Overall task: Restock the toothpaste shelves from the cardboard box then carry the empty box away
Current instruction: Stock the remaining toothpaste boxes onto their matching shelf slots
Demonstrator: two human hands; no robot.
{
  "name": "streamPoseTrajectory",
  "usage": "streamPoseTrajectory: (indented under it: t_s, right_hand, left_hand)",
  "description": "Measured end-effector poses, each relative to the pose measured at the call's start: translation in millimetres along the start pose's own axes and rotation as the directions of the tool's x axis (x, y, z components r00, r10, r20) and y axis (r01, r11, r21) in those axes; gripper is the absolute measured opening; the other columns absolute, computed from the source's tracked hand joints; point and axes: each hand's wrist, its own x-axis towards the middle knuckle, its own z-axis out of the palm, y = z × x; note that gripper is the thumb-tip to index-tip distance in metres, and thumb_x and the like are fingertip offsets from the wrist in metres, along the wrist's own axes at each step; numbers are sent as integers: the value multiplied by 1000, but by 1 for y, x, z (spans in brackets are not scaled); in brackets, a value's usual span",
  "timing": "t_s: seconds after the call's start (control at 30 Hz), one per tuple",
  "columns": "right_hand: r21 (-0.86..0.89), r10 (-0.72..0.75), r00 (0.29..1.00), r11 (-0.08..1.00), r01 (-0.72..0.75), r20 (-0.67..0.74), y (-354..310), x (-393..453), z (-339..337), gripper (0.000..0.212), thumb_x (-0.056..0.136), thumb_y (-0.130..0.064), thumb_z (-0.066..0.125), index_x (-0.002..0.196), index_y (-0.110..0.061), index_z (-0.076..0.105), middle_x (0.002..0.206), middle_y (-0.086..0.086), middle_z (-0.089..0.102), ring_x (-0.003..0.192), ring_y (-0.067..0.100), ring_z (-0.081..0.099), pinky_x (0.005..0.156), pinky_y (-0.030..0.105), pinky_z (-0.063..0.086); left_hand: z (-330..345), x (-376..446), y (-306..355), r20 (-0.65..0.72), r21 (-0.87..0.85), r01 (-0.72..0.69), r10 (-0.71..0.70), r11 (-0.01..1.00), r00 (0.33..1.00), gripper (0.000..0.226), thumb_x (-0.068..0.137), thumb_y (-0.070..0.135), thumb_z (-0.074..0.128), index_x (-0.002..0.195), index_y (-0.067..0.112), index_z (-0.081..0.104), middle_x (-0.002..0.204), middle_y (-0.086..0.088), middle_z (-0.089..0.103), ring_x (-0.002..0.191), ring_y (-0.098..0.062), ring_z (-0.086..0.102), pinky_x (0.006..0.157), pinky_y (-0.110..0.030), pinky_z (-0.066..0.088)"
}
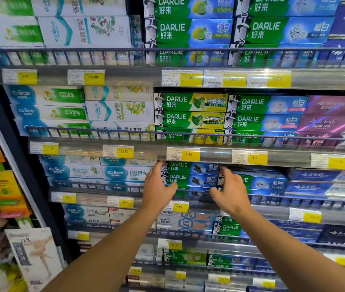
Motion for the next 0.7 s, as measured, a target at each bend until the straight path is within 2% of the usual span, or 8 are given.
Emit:
streamPoseTrajectory:
  t_s: [0.13,0.2,0.27,0.4,0.47,0.57,0.63,0.7]
  right_hand:
    - [4,-14,1000,1000,14,-13,0,-6,-3,70,82,-31,65,144,-14,36,130,9,55,125,28,42,102,43,41]
    - [2,-12,1000,1000,12,-5,1,-11,-3,69,82,-31,65,143,-12,39,134,10,54,127,28,43,103,43,40]
    - [-12,-10,1000,1000,10,6,3,-17,-1,72,83,-33,64,146,-12,36,140,8,50,131,27,41,107,42,38]
    - [-14,-10,1000,1000,10,17,-1,-29,-2,72,84,-37,61,147,-14,36,144,6,46,133,25,40,111,42,37]
    - [-14,-15,1000,1000,15,13,-6,-36,-5,71,85,-38,60,148,-15,35,144,5,46,133,24,39,111,41,37]
    - [-20,-26,1000,999,26,8,-11,-51,-15,68,87,-35,60,148,-15,36,145,4,45,134,22,38,111,39,34]
    - [-23,-44,999,999,44,3,-12,-65,-27,66,88,-34,59,147,-16,36,146,4,44,135,22,36,111,39,32]
    - [-42,-73,997,996,73,5,-12,-78,-44,64,89,-34,58,147,-17,36,148,5,42,137,23,33,113,40,30]
  left_hand:
    - [-6,-5,4,17,18,-6,6,1000,1000,65,85,14,66,144,14,38,139,-3,49,119,-14,45,96,-27,36]
    - [-9,-9,4,30,32,-5,4,999,1000,66,87,17,64,146,15,36,144,-3,45,128,-20,43,103,-31,35]
    - [-10,-14,1,57,39,-1,-1,999,998,65,89,23,63,148,19,35,146,-4,46,128,-28,47,107,-38,37]
    - [-14,-21,-2,111,48,21,-26,999,993,64,90,32,61,148,22,36,123,-18,62,108,-45,58,93,-51,50]
    - [-18,-26,3,134,52,15,-22,999,991,63,91,33,60,148,21,37,131,-15,59,110,-45,58,94,-50,50]
    - [-21,-37,13,170,73,-10,-3,997,985,62,93,33,60,149,20,37,150,-5,43,127,-33,50,107,-45,42]
    - [-22,-47,21,186,88,-21,5,996,983,62,94,33,59,150,20,35,152,-4,39,135,-27,42,111,-42,37]
    - [-22,-60,32,197,98,-47,27,994,980,63,94,35,58,150,20,34,152,-6,40,133,-29,44,110,-43,37]
